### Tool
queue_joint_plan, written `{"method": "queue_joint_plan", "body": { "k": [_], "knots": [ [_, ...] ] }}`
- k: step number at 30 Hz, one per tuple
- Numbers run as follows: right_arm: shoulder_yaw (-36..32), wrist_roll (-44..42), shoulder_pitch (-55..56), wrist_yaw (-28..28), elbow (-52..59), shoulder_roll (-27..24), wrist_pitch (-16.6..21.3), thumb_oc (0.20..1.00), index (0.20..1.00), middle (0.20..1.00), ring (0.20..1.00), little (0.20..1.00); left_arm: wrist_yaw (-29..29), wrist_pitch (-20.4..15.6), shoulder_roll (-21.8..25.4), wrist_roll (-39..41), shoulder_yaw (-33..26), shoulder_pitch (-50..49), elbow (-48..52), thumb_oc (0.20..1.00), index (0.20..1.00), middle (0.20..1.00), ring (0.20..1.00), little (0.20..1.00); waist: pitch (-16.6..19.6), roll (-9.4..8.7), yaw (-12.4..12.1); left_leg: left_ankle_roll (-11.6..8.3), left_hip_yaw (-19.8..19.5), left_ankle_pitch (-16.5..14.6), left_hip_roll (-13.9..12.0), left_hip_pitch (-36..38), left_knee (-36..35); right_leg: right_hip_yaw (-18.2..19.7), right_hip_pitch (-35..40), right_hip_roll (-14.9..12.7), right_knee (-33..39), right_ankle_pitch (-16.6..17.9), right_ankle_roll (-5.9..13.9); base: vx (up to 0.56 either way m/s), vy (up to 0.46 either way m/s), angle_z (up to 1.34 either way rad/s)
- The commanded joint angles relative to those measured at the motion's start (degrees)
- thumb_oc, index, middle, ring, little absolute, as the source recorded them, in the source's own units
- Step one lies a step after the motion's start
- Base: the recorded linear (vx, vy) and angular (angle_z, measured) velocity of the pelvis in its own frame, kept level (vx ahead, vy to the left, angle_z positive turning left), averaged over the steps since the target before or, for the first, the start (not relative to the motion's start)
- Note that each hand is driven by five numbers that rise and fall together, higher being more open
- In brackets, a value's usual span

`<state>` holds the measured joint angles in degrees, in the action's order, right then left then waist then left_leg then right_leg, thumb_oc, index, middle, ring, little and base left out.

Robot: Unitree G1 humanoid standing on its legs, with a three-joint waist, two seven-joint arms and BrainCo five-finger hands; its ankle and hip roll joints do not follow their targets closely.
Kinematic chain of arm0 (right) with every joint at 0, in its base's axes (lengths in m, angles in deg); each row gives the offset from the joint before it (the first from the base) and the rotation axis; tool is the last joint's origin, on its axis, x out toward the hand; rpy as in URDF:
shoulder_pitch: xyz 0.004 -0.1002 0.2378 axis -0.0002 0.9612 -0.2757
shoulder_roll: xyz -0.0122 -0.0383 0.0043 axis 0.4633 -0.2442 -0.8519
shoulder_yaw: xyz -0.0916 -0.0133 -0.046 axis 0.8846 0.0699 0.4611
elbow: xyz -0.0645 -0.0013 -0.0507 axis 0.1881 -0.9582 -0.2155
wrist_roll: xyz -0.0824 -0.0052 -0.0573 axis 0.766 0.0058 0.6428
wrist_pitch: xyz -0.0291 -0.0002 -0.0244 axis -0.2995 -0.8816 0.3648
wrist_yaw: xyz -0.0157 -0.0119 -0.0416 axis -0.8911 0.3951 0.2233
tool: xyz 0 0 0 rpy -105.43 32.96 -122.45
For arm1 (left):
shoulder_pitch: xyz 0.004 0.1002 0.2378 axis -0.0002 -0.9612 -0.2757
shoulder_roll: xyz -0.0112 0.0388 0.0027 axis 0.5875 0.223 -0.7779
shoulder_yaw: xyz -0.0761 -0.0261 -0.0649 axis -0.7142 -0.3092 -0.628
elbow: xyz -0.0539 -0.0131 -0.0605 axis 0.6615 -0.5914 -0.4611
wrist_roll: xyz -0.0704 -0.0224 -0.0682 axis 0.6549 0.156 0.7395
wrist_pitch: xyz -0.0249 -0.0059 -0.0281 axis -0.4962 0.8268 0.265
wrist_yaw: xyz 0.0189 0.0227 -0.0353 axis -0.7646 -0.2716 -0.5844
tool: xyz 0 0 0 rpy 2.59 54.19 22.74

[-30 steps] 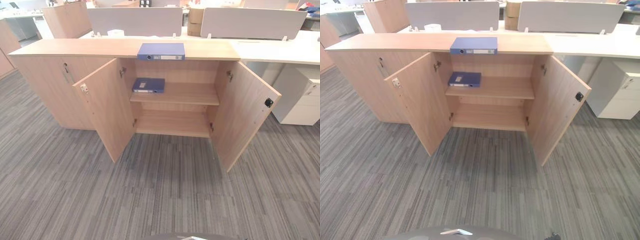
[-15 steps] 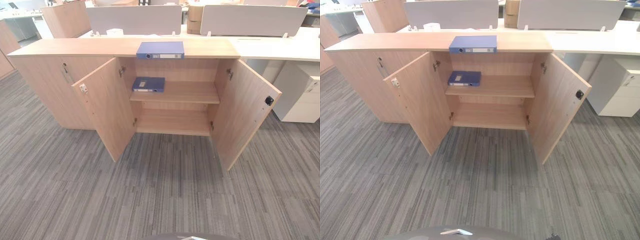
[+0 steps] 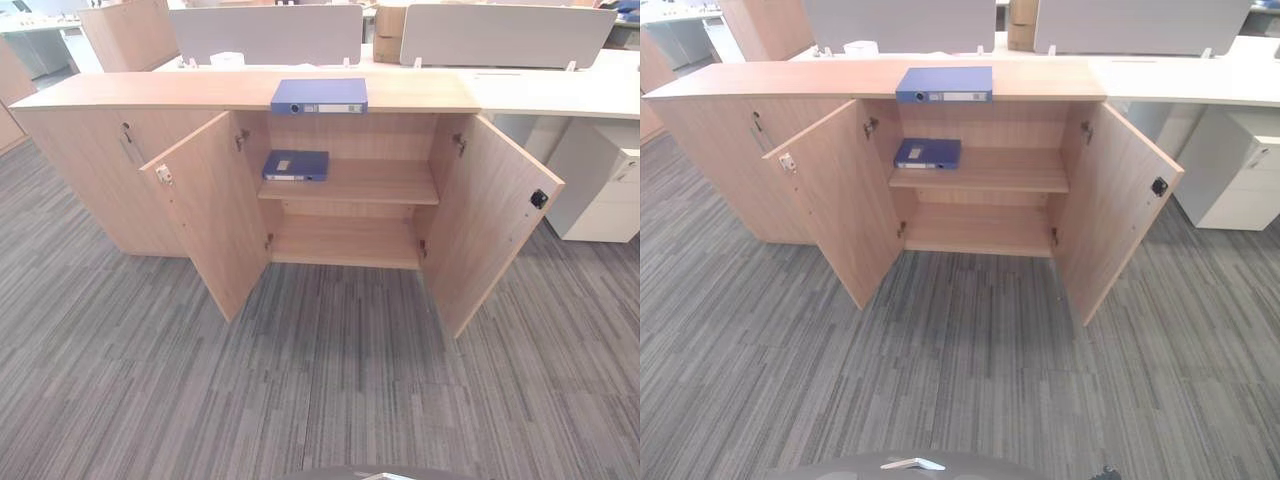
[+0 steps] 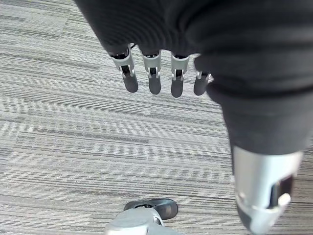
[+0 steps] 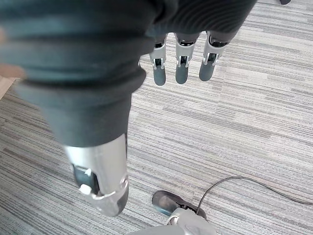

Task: Put the empty folder in the office cabinet

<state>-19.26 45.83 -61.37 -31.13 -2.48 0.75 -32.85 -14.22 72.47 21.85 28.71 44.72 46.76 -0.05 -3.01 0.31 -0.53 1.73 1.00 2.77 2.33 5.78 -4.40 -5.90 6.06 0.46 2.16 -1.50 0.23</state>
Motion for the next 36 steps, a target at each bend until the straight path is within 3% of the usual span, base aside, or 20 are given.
{"method": "queue_joint_plan", "body": {
  "k": [1,14,18,19,20,23,24,25,26,28,30,33,36],
  "knots": [
    [2.16,-0.55,-4.02,0.16,-3.99,-2.37,-0.35,1.000,1.000,1.000,1.000,1.000,-0.58,-0.07,0.79,0.92,-1.22,2.03,-2.52,1.000,1.000,1.000,1.000,1.000,-0.64,-1.50,-0.21,-3.92,-1.51,-5.63,-2.86,0.93,-0.60,-0.91,-0.68,-4.65,2.84,1.41,6.32,0.01,-0.037,0.04],
    [1.70,-1.65,-5.03,0.50,-3.74,-3.69,-0.86,1.000,1.000,1.000,1.000,1.000,-0.69,0.51,0.92,2.85,-1.39,2.80,-2.57,1.000,1.000,1.000,1.000,1.000,-2.86,0.02,-0.76,-4.09,-3.50,-5.38,-3.41,-0.77,1.43,-3.31,-1.54,-4.36,0.30,-0.77,4.94,0.05,-0.072,0.12],
    [1.77,-1.77,-6.06,0.58,-3.24,-4.93,-0.81,1.000,1.000,1.000,1.000,1.000,-0.63,0.62,0.56,3.92,-1.00,3.49,-1.86,1.000,1.000,1.000,1.000,1.000,-4.26,0.06,-1.62,-4.30,-3.49,-7.78,-0.89,-6.49,12.37,-3.38,-2.21,-5.48,-1.47,-2.21,3.99,0.03,-0.037,0.08],
    [1.73,-2.01,-6.83,1.01,-3.30,-5.74,-0.85,1.000,1.000,1.000,1.000,1.000,-0.97,0.31,0.25,4.55,-0.54,4.12,-1.23,1.000,1.000,1.000,1.000,1.000,-5.68,-0.05,-2.08,-5.27,-3.11,-5.80,-0.33,-10.22,17.07,-3.84,-1.92,-6.03,-1.66,-2.69,3.59,0.00,0.000,0.00],
    [1.72,-2.01,-6.86,1.00,-3.32,-5.74,-0.85,1.000,1.000,1.000,1.000,1.000,-0.97,0.32,0.24,4.56,-0.54,4.15,-1.23,1.000,1.000,1.000,1.000,1.000,-5.63,-0.02,-2.04,-5.27,-3.14,-5.88,-0.34,-10.41,17.28,-3.87,-2.01,-6.02,-1.69,-2.70,3.59,0.10,0.011,0.02],
    [1.09,-2.92,-7.57,1.50,-3.46,-6.54,-1.06,1.000,1.000,1.000,1.000,1.000,-1.16,0.20,-0.13,4.74,-0.09,3.92,-1.06,1.000,1.000,1.000,1.000,1.000,-5.39,-0.06,-2.62,-5.12,-2.34,-4.95,-1.41,-14.34,14.56,-3.90,-1.06,-6.25,-1.38,-3.78,4.15,0.16,0.026,0.07],
    [0.84,-3.24,-7.61,1.56,-3.43,-6.66,-1.08,1.000,1.000,1.000,1.000,1.000,-1.25,0.19,-0.10,4.65,-0.02,3.85,-1.27,1.000,1.000,1.000,1.000,1.000,-5.34,0.07,-2.80,-5.29,-2.35,-3.36,-2.22,-15.69,13.02,-3.86,-0.57,-6.24,-1.30,-4.23,4.43,0.20,0.064,0.07],
    [0.55,-3.73,-7.60,1.65,-3.39,-6.55,-1.09,1.000,1.000,1.000,1.000,1.000,-1.48,0.03,-0.21,4.80,0.27,3.80,-1.45,1.000,1.000,1.000,1.000,1.000,-5.46,0.44,-3.30,-6.14,-2.76,0.56,-4.17,-18.22,10.15,-3.65,0.77,-6.33,-1.07,-5.05,4.83,0.20,0.064,0.02],
    [0.55,-3.73,-7.60,1.65,-3.38,-6.54,-1.09,1.000,1.000,1.000,1.000,1.000,-1.48,0.03,-0.20,4.81,0.28,3.80,-1.45,1.000,1.000,1.000,1.000,1.000,-5.52,0.39,-3.31,-6.15,-2.74,0.62,-4.14,-18.08,10.02,-3.64,0.84,-6.37,-1.07,-5.08,4.83,0.23,0.077,-0.06],
    [-0.09,-4.10,-7.09,1.78,-3.85,-6.28,-1.08,1.000,1.000,1.000,1.000,1.000,-1.77,-0.23,-0.47,4.84,0.30,3.40,-1.57,1.000,1.000,1.000,1.000,1.000,-5.33,1.13,-4.29,-7.80,-2.94,5.30,-7.40,-20.16,3.88,-2.35,3.92,-6.72,-0.56,-6.53,6.13,0.36,0.132,-0.11],
    [-0.61,-3.82,-6.10,1.51,-4.50,-6.17,-1.18,1.000,1.000,1.000,1.000,1.000,-1.89,-0.33,-0.63,4.44,-0.04,2.80,-1.74,1.000,1.000,1.000,1.000,1.000,-4.82,1.63,-4.90,-8.88,-2.37,7.22,-8.57,-20.25,1.85,-1.42,6.03,-7.27,0.01,-6.93,6.77,0.32,0.139,-0.14],
    [-0.93,-2.99,-5.42,0.94,-5.03,-5.76,-1.34,1.000,1.000,1.000,1.000,1.000,-1.57,-0.17,-0.74,3.72,-0.91,2.06,-2.44,1.000,1.000,1.000,1.000,1.000,-3.20,2.16,-5.66,-8.76,-2.17,6.82,-7.96,-18.06,0.99,-0.81,7.71,-8.16,0.72,-6.99,7.68,0.29,0.167,-0.61],
    [-1.68,-2.01,-4.49,0.11,-5.80,-4.72,-1.87,1.000,1.000,1.000,1.000,1.000,-1.55,0.02,-0.27,2.48,-1.76,1.44,-3.37,1.000,1.000,1.000,1.000,1.000,-0.63,1.23,-5.91,-7.29,-0.34,5.31,-5.39,-15.80,1.40,-0.46,7.70,-12.52,0.02,-5.28,10.29,0.35,0.282,-0.60]
  ]
}}
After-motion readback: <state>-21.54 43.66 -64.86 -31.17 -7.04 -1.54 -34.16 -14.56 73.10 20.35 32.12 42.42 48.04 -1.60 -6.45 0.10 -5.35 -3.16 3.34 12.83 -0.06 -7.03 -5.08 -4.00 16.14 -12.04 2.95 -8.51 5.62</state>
